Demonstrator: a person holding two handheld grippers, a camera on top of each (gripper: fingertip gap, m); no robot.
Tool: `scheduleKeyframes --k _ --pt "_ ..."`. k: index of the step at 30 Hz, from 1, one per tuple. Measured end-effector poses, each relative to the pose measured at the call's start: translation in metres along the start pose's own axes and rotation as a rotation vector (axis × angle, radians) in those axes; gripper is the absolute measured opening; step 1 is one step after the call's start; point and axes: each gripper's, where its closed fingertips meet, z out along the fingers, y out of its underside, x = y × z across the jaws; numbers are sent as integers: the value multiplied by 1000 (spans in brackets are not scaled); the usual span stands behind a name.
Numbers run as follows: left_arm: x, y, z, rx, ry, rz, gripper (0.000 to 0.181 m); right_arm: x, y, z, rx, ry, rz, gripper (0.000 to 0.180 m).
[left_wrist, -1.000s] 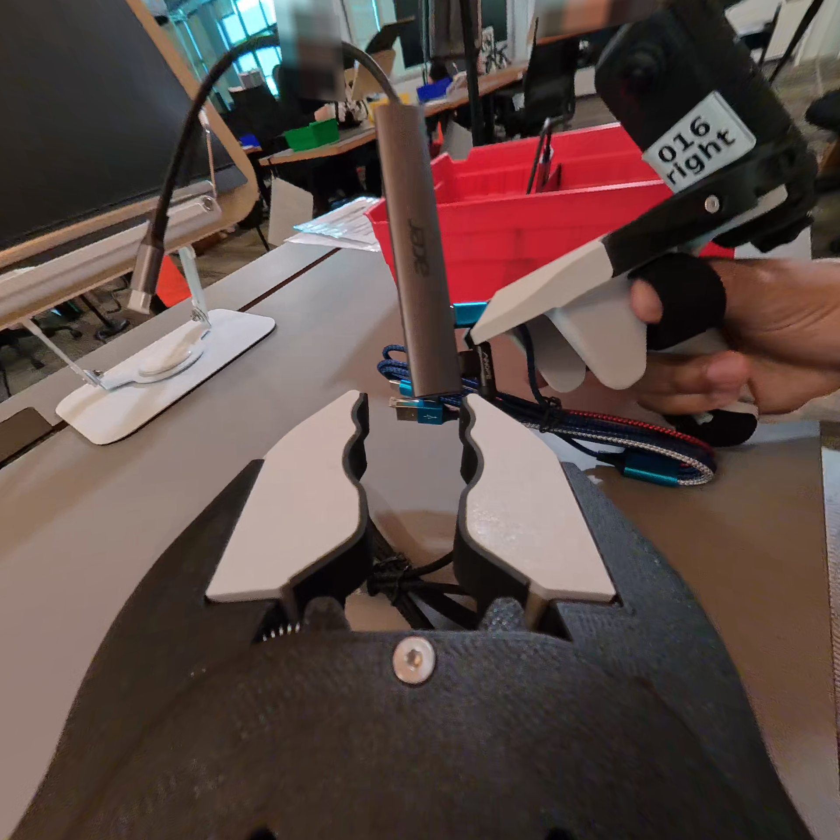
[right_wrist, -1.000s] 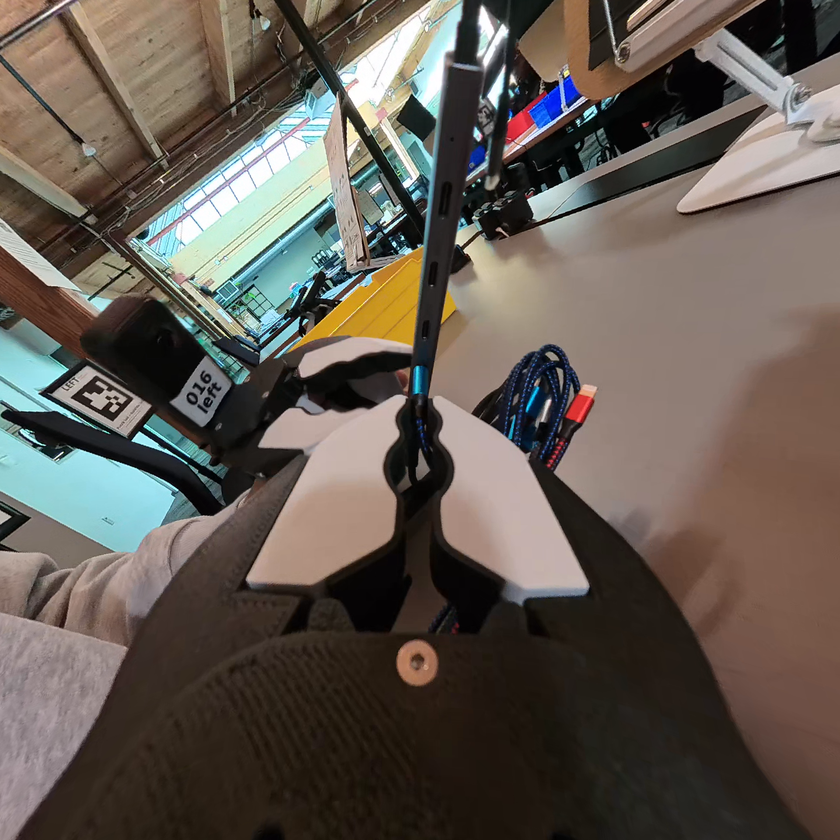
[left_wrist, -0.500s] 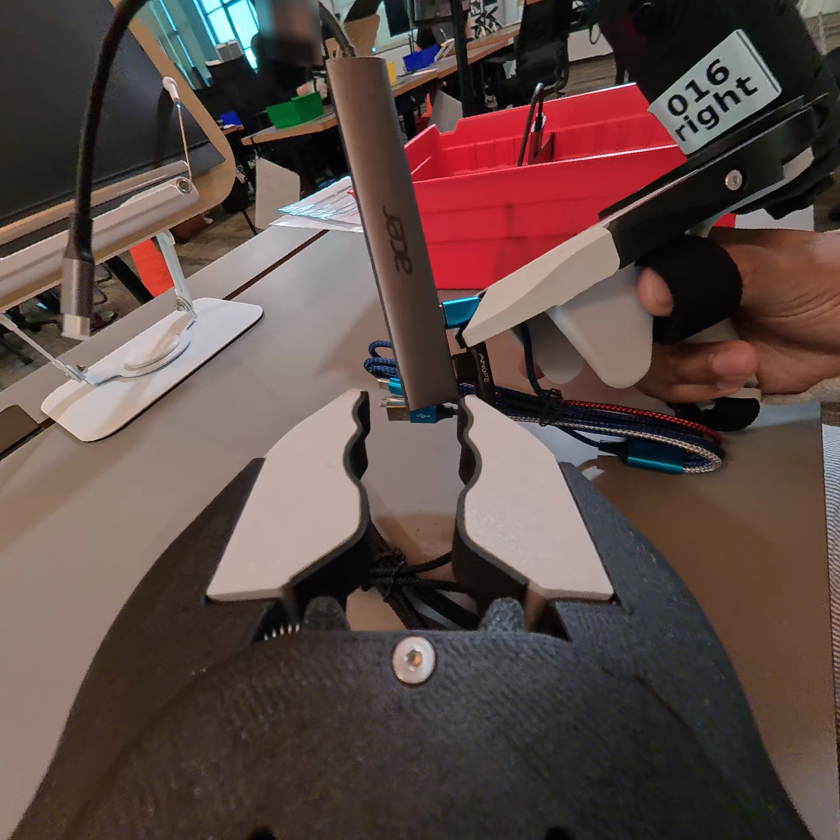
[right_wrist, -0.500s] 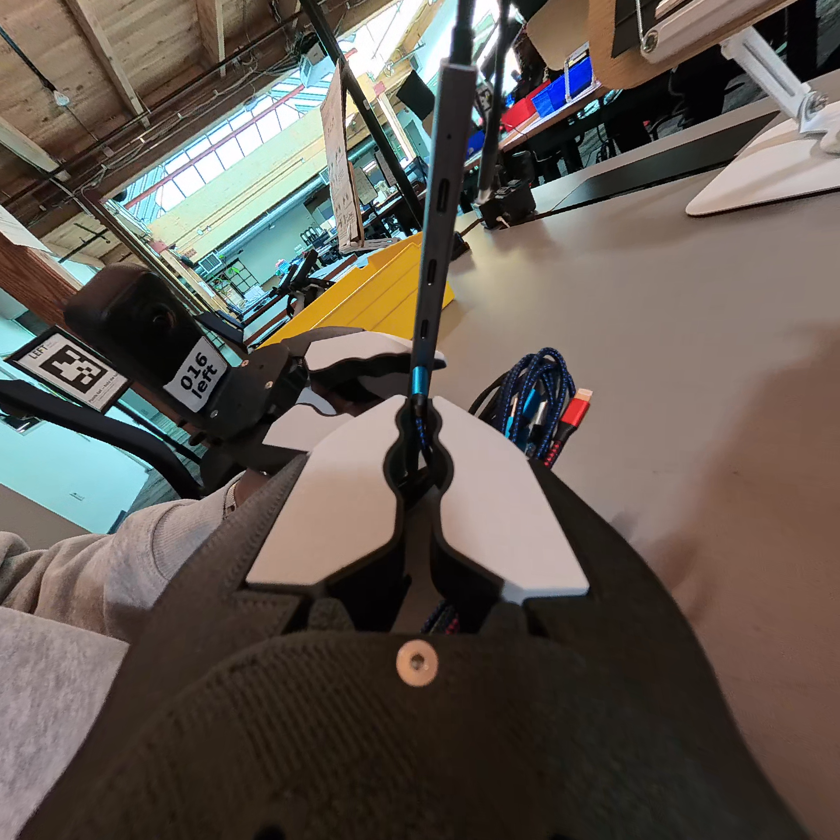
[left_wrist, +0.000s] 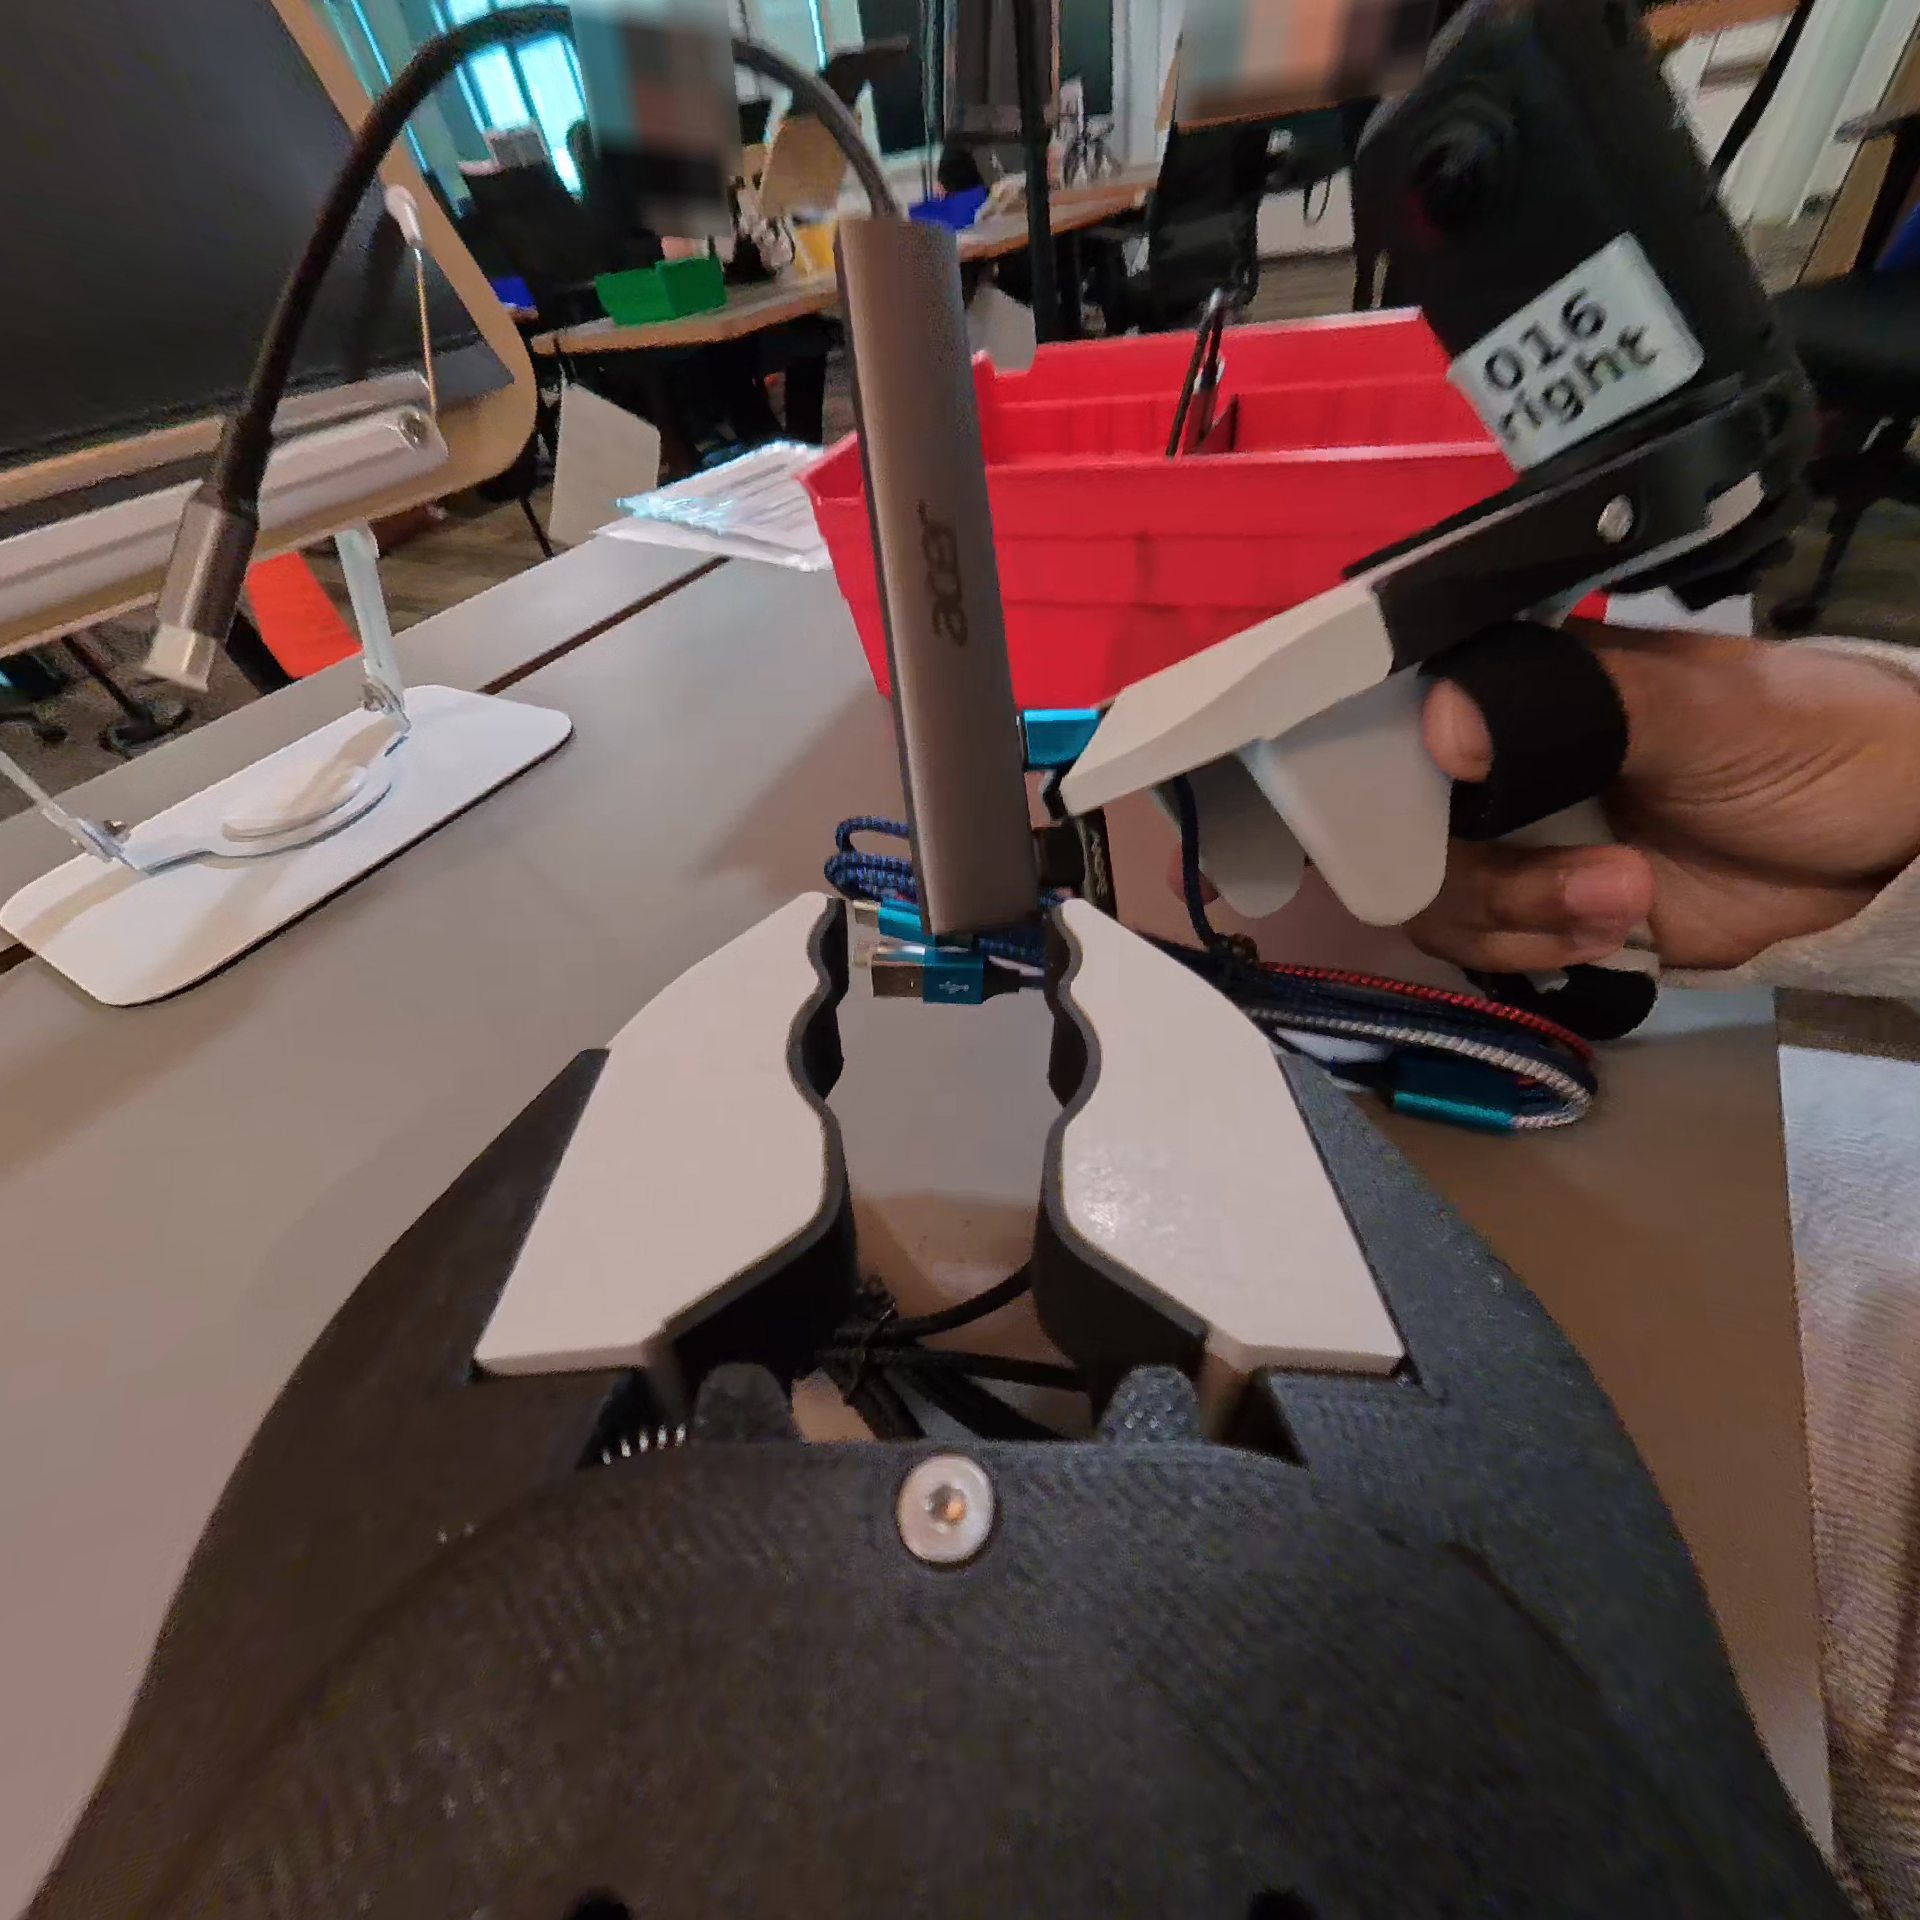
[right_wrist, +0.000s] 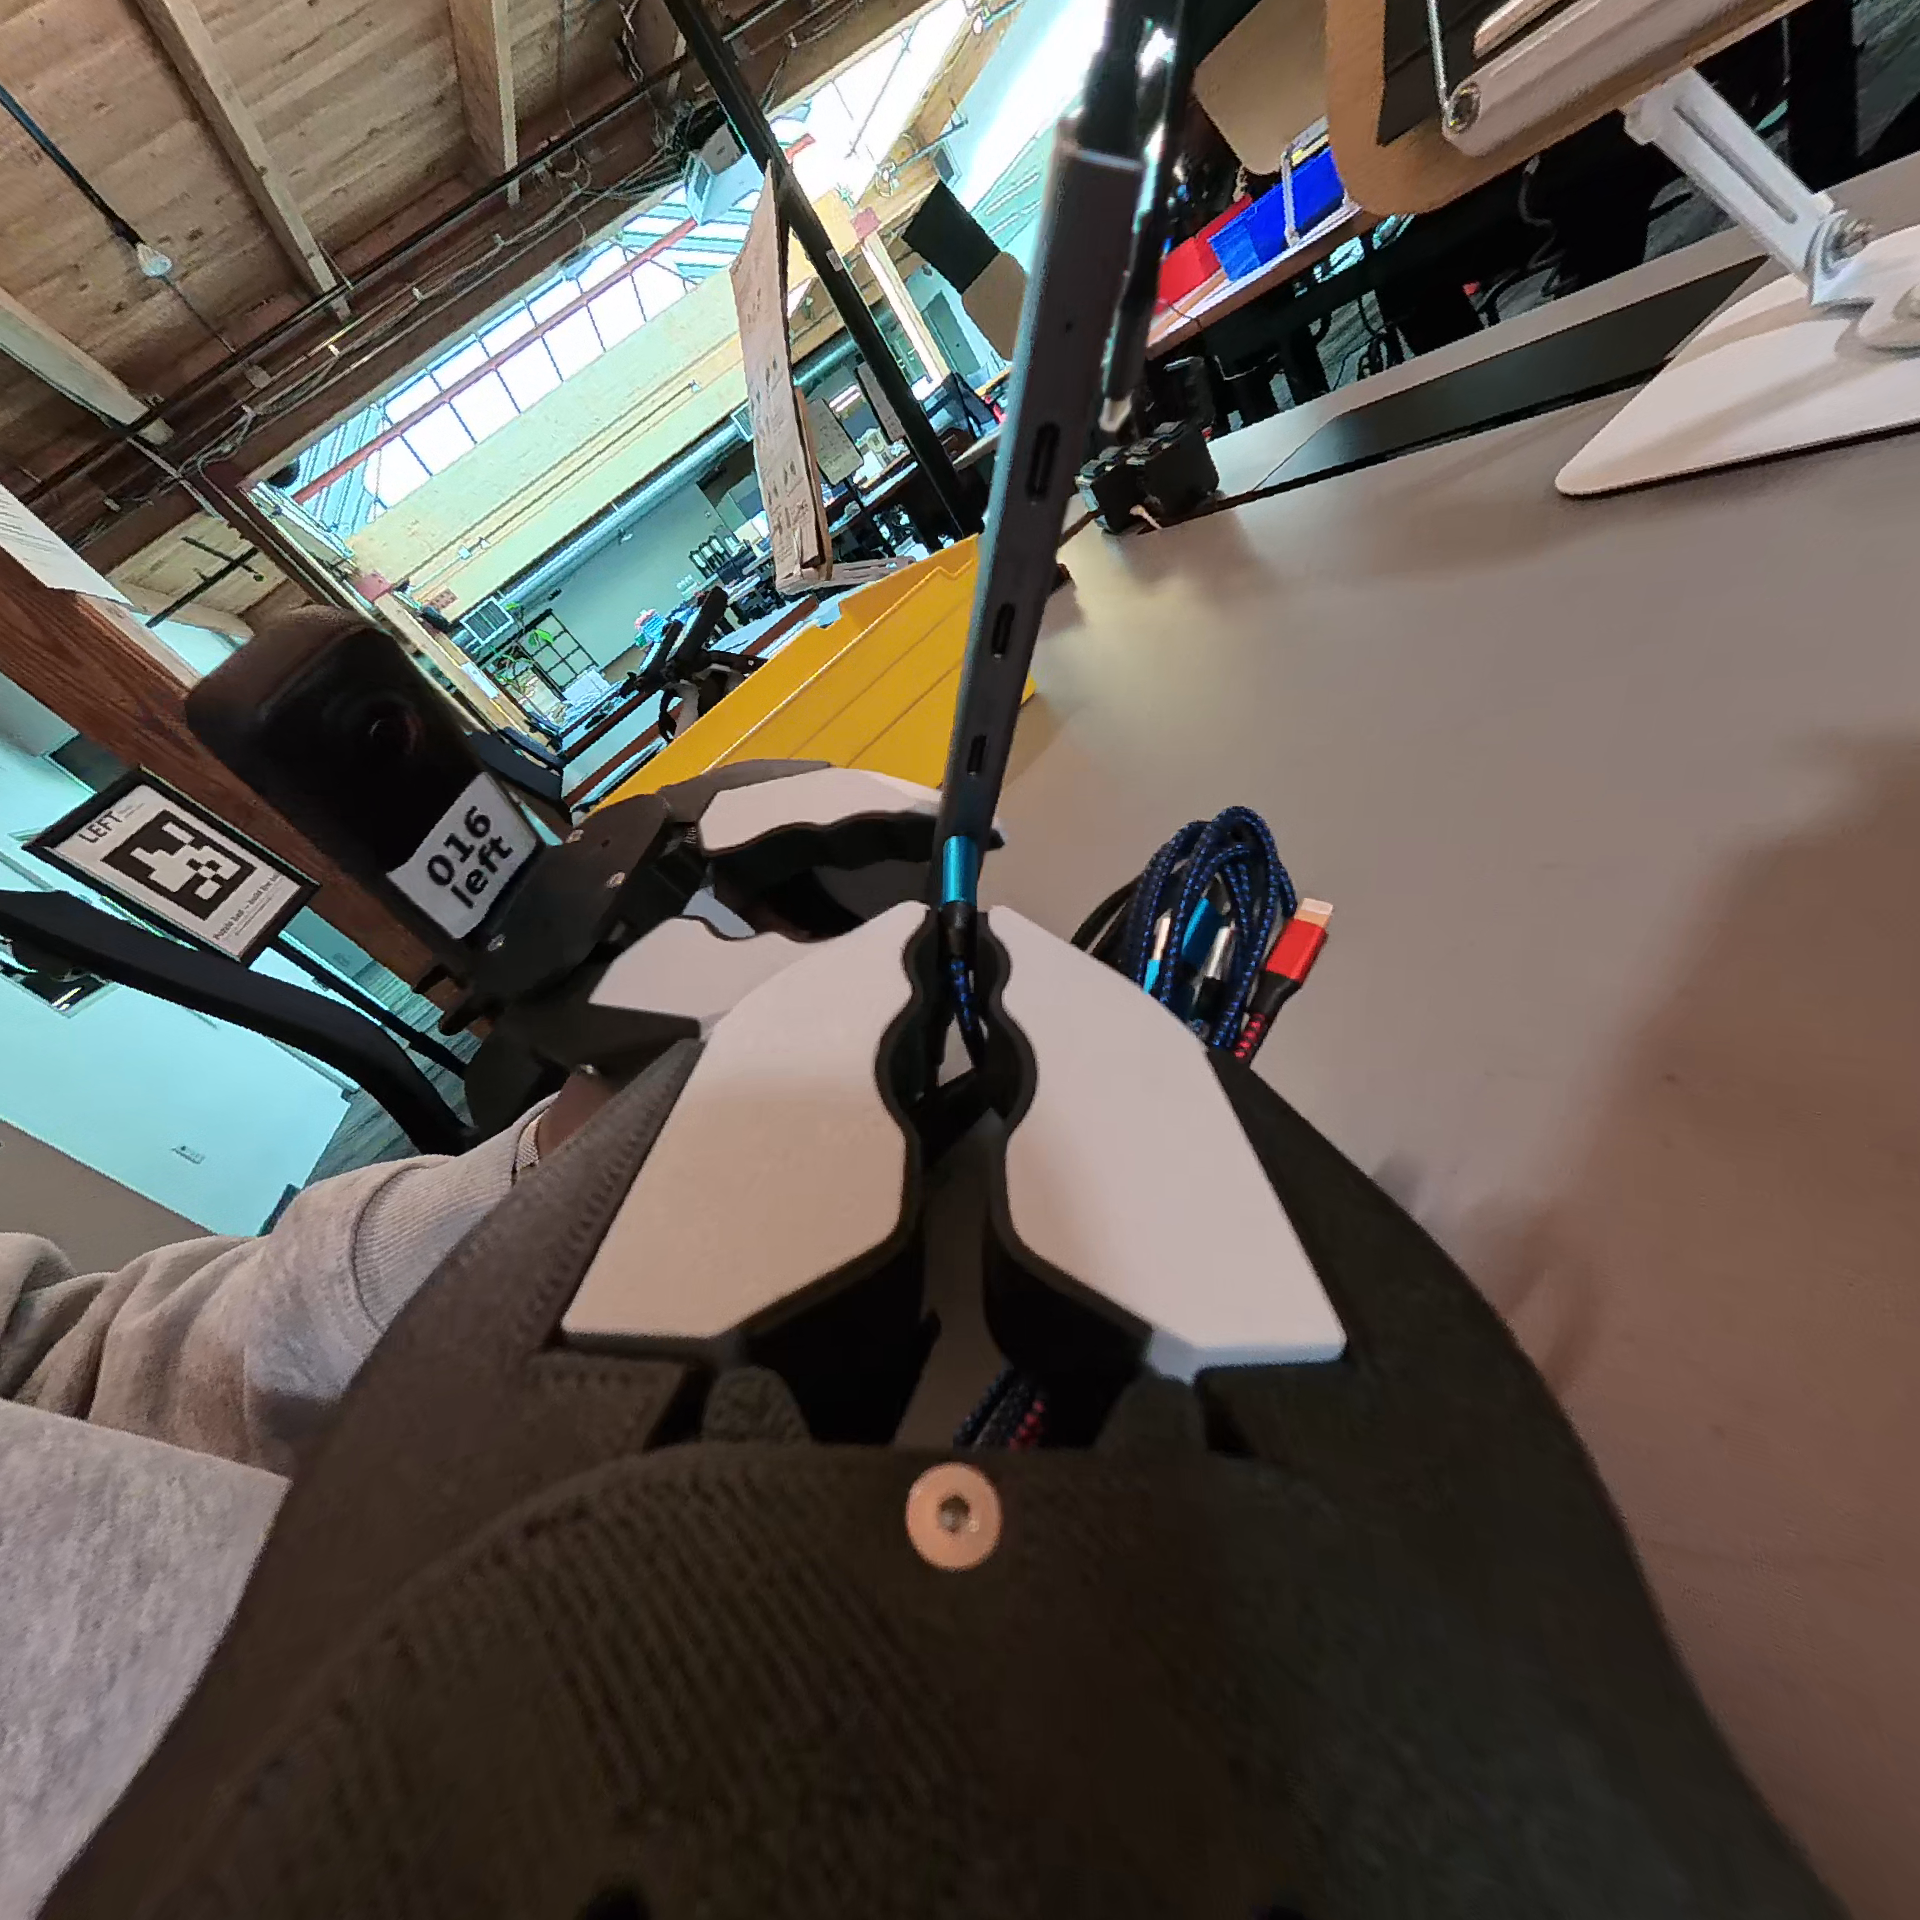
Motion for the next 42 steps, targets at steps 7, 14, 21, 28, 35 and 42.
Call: scheduleKeyframes --k 7,14,21,28,35,42 --pt "-5 -15 -7 118 50 -158 45 2 3 1 -19 18 -19 6" --pt "-9 -20 -8 159 111 -403 76 -5 17 7 -129 129 -356 6" --pt "-9 -2 -4 -45 66 -473 62 -8 31 12 -246 364 -907 7" --pt "3 6 -1 -136 68 -381 25 -9 42 16 -314 459 -1177 8" --pt "-4 8 -1 -109 30 -361 24 -14 37 15 -252 345 -878 22" --pt "-4 5 0 -64 39 -404 23 -16 41 16 -258 247 -660 23"
